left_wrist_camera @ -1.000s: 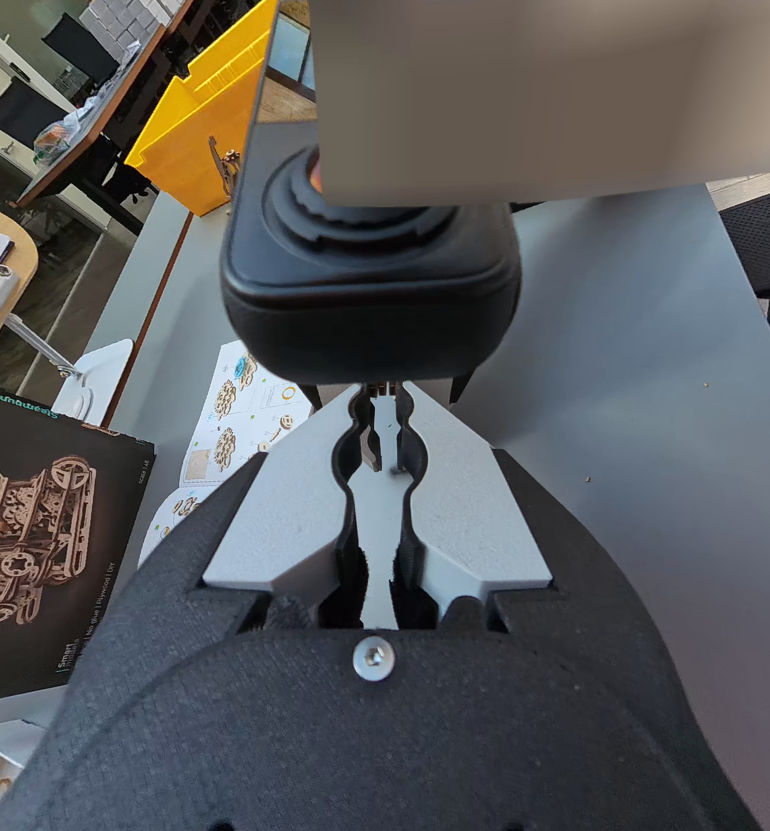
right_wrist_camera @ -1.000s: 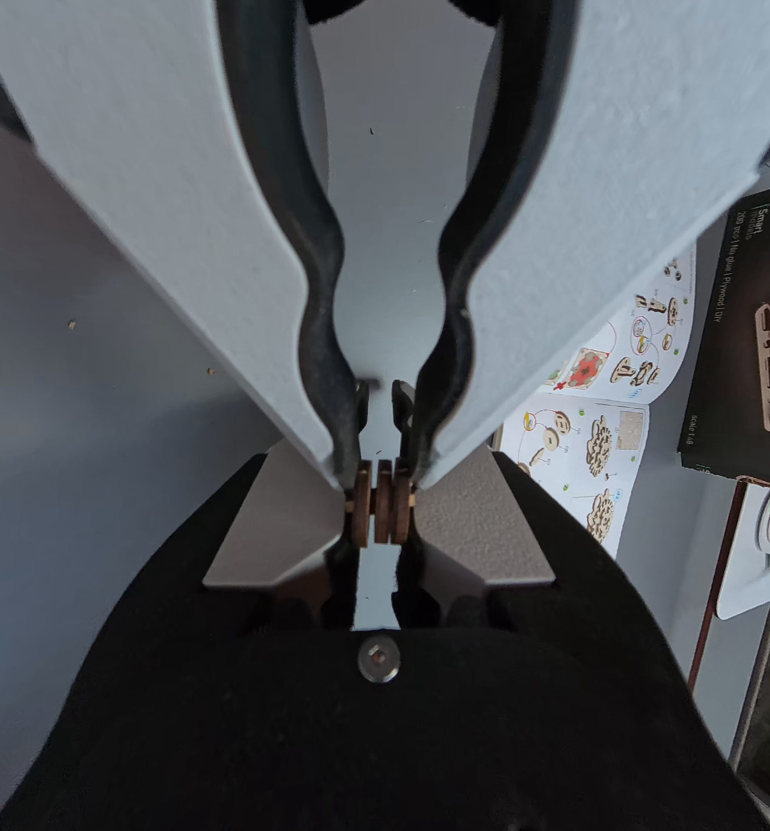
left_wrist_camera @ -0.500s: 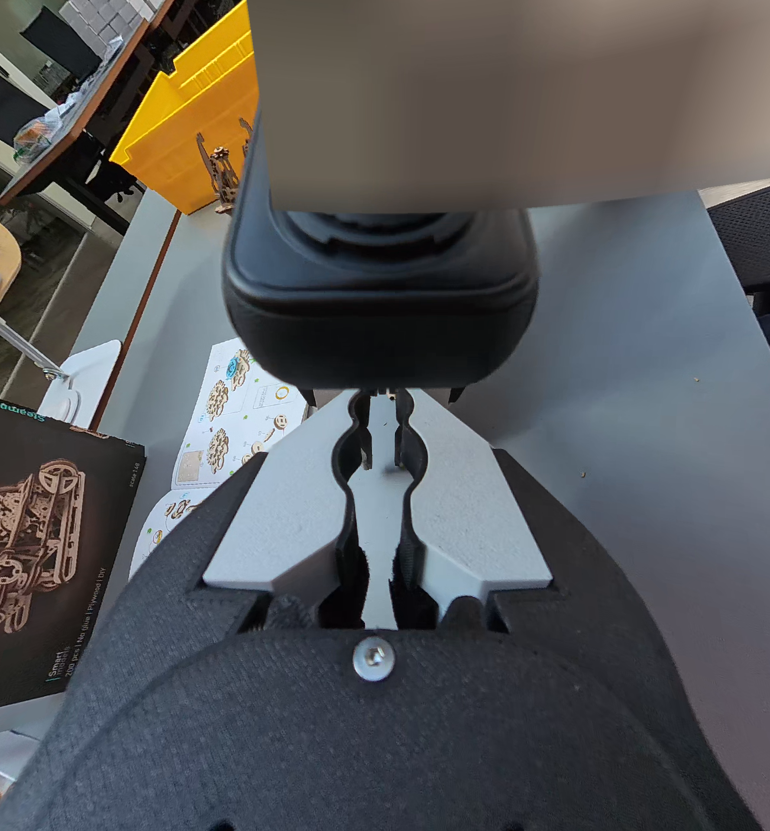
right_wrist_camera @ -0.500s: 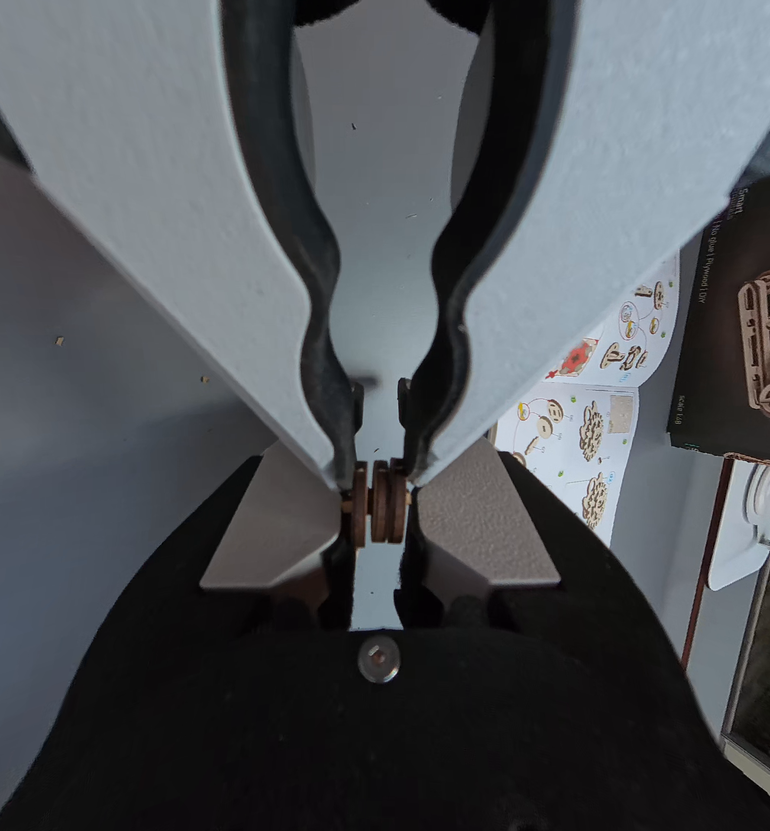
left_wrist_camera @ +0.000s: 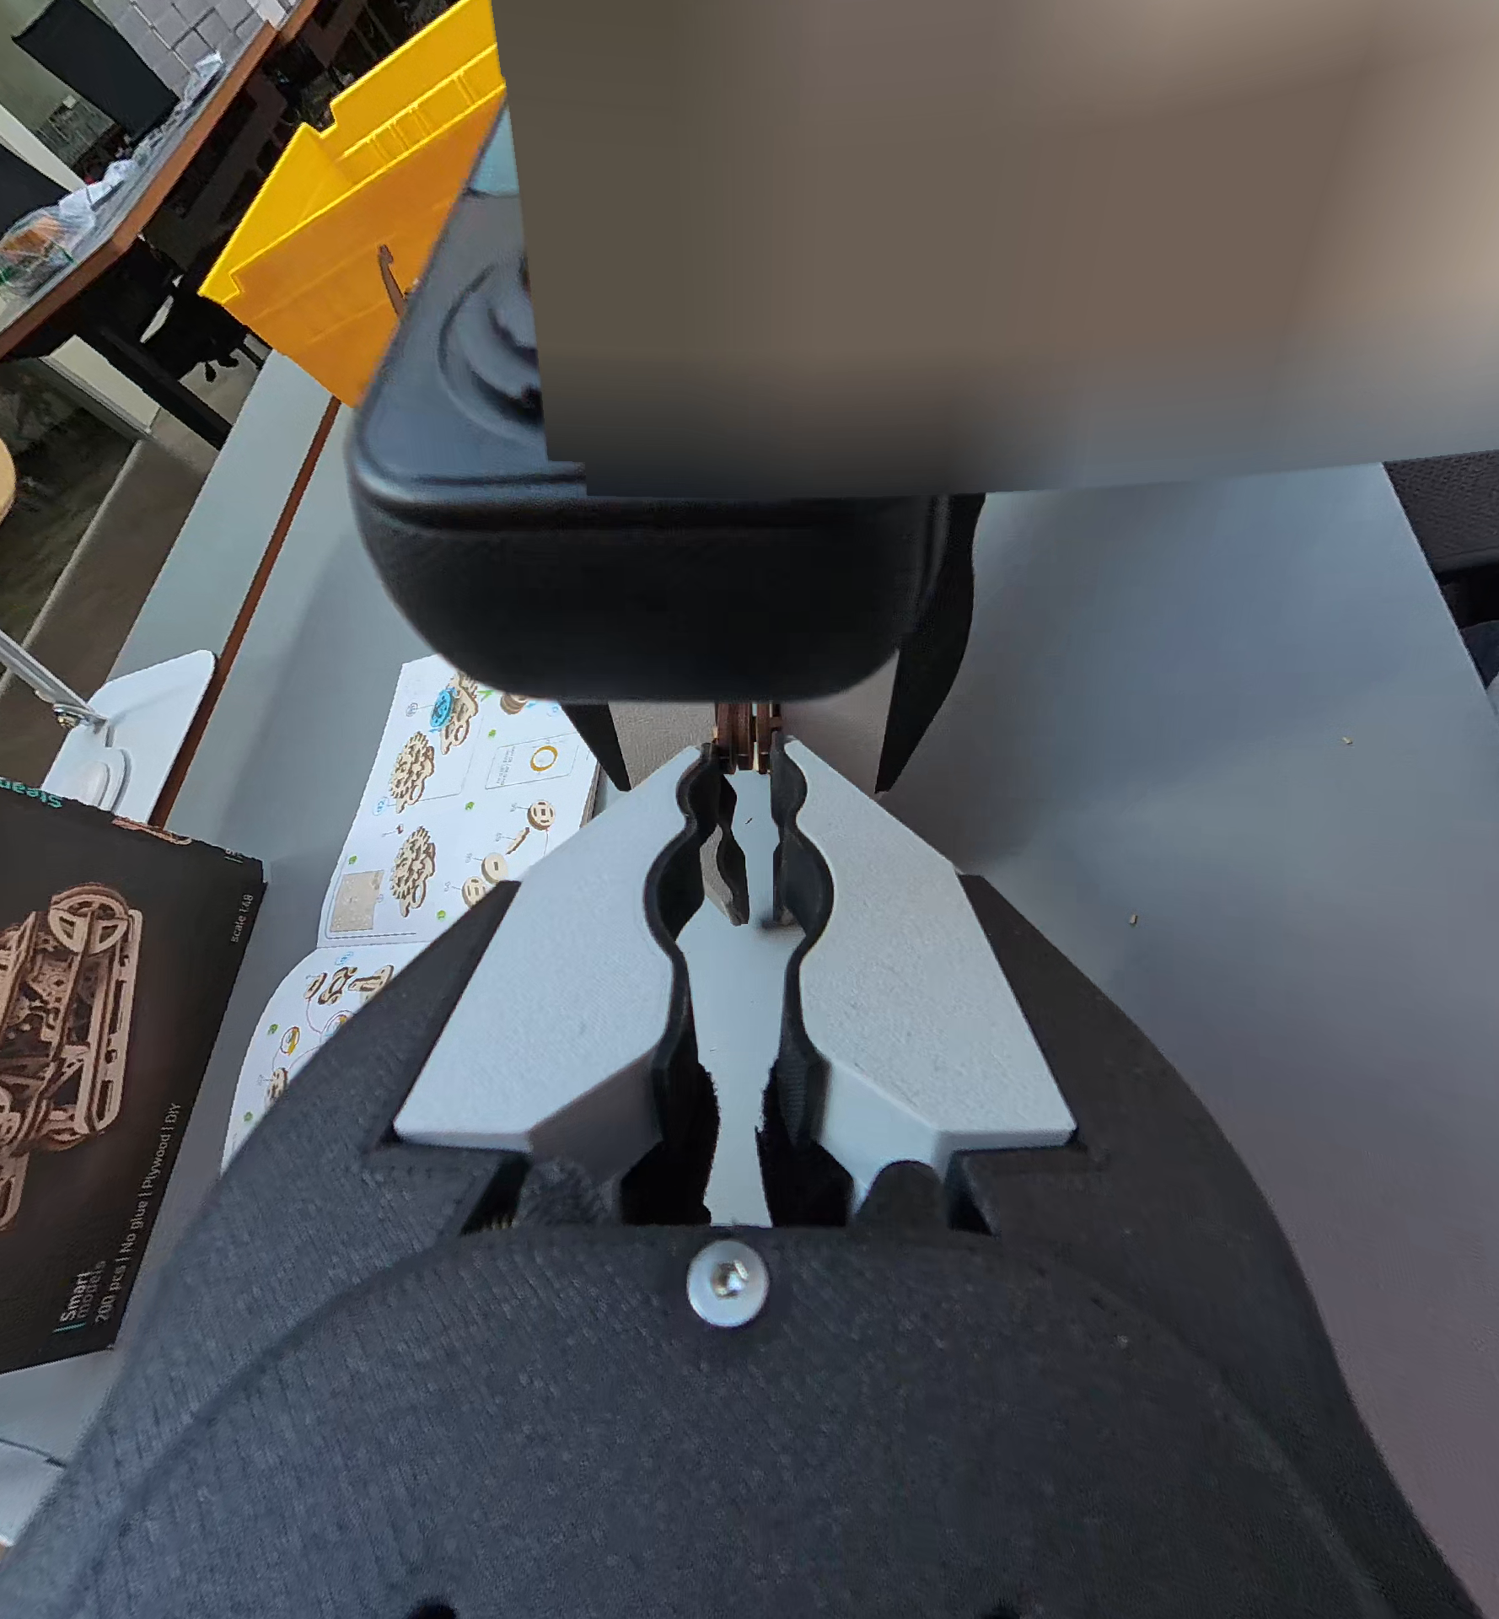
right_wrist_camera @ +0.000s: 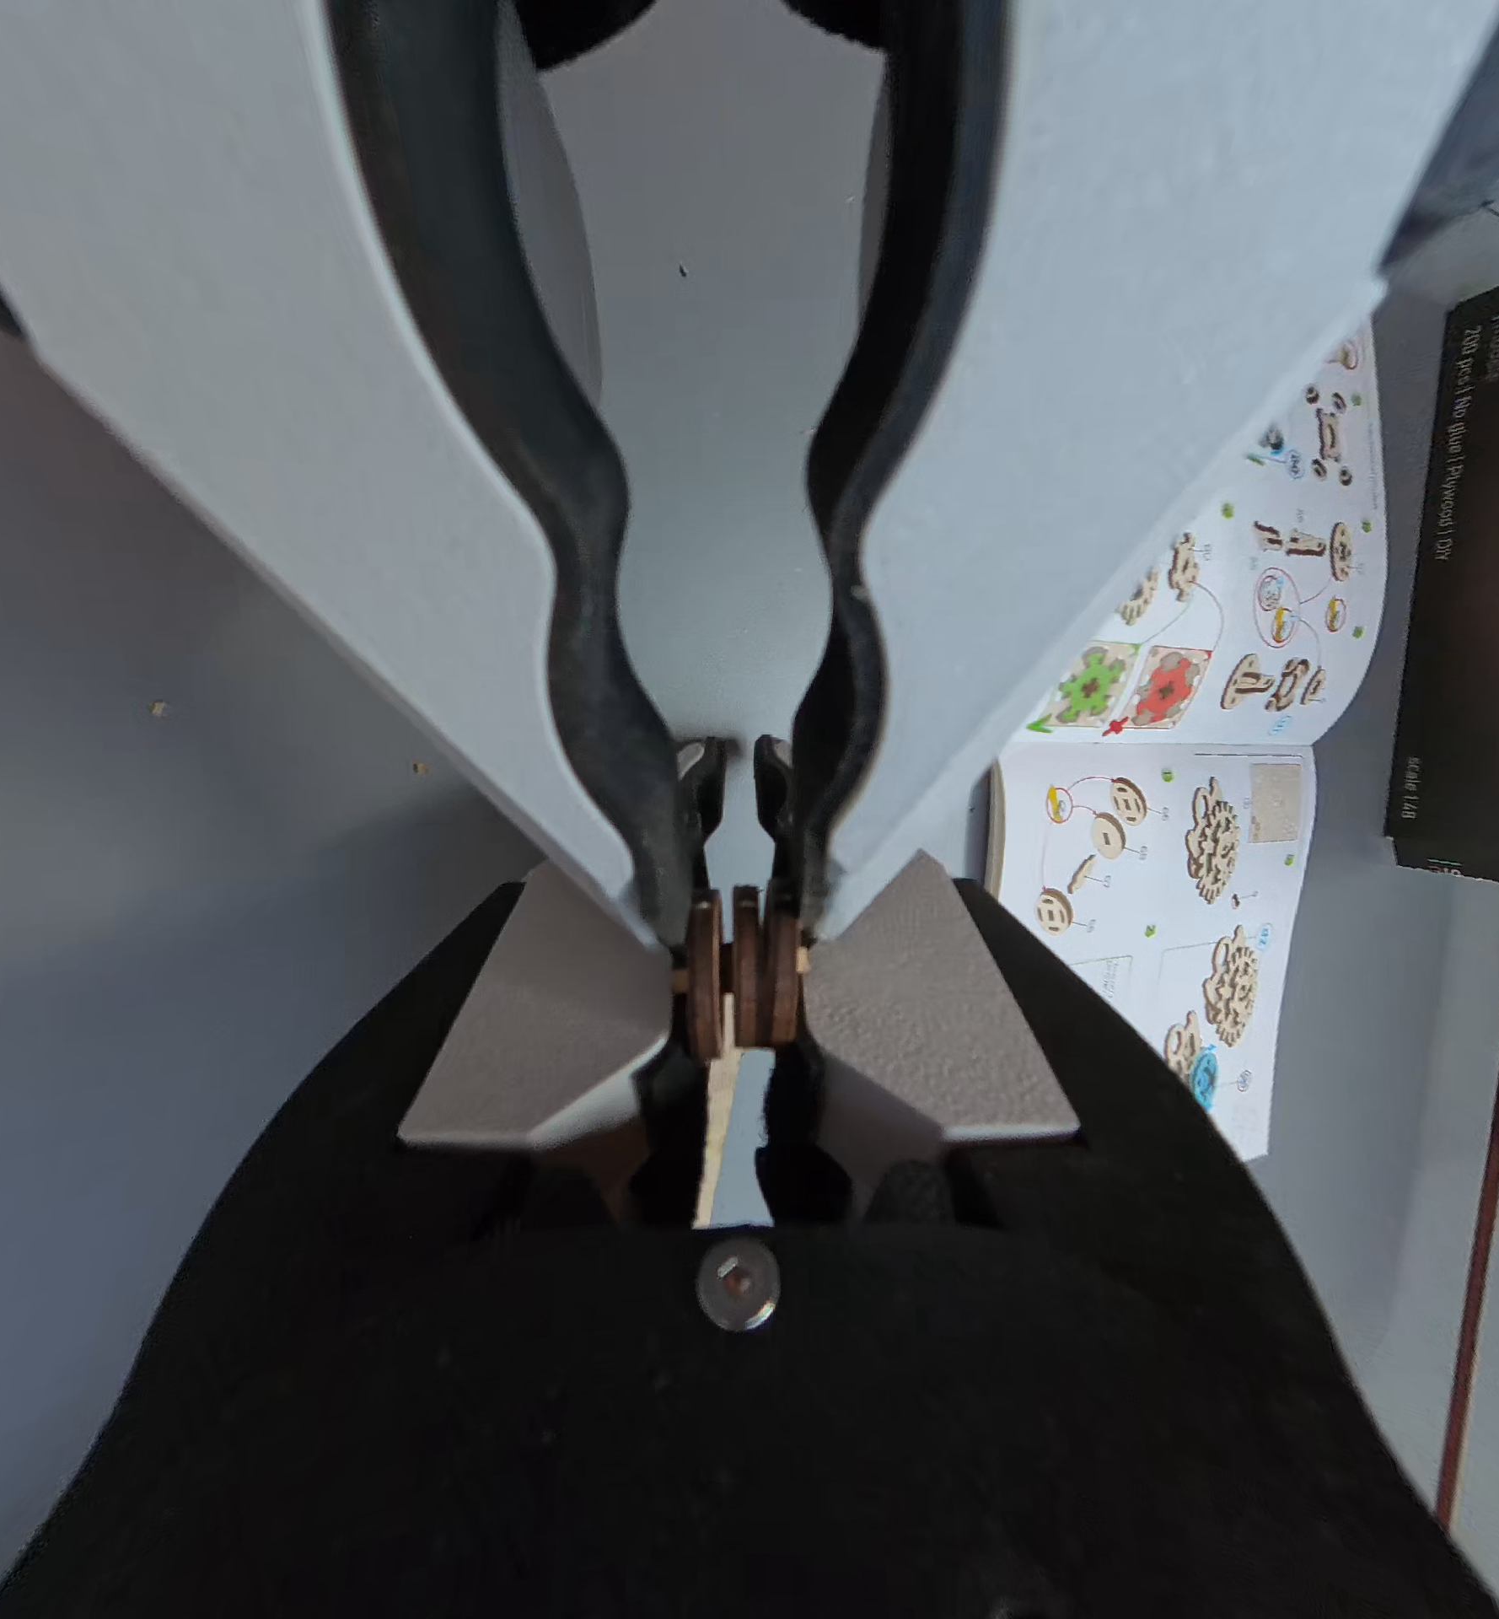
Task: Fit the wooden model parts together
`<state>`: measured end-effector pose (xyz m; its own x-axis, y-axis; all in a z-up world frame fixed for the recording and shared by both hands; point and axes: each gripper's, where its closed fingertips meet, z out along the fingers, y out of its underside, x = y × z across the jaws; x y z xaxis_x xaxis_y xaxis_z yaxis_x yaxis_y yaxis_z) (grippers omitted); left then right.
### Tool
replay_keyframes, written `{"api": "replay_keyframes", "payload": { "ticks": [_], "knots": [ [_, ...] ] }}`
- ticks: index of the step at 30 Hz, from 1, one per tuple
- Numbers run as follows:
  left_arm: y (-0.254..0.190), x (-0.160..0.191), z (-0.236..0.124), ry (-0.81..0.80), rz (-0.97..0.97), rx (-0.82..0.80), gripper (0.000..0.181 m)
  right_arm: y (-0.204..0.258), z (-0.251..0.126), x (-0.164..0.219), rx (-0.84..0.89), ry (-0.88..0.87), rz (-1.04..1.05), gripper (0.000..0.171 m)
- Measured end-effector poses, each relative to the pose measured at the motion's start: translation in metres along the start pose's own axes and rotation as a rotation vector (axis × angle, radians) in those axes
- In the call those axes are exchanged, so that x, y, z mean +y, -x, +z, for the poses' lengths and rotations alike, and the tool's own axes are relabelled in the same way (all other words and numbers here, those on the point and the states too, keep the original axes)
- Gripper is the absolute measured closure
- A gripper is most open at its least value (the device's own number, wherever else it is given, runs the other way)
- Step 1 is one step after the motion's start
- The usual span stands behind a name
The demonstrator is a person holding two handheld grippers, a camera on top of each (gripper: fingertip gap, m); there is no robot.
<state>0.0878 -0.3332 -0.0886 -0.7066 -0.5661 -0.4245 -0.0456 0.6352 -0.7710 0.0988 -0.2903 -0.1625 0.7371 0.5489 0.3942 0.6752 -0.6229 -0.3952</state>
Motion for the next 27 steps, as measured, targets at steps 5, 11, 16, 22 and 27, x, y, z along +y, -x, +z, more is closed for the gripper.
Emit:
{"api": "replay_keyframes", "payload": {
  "ticks": [5,11,16,22,27],
  "knots": [
    [-0.003,-0.001,0.002,0.006,0.034,-0.001,0.171,0.001,-0.003,-0.001,0.007,-0.027,-0.057,0.155],
    [-0.006,0.004,0.009,0.05,0.073,-0.011,0.171,0.0,-0.01,0.0,0.014,-0.014,-0.069,0.146],
    [-0.005,0.002,0.007,0.029,0.071,-0.016,0.171,-0.004,-0.01,0.008,0.046,0.009,-0.107,0.15],
    [-0.004,0.0,0.006,0.006,0.045,-0.014,0.172,-0.007,-0.008,0.008,0.087,0.025,-0.148,0.15],
    [-0.003,-0.002,0.006,-0.001,0.047,-0.022,0.172,-0.004,-0.008,0.006,0.064,0.008,-0.142,0.163]
  ]
}}
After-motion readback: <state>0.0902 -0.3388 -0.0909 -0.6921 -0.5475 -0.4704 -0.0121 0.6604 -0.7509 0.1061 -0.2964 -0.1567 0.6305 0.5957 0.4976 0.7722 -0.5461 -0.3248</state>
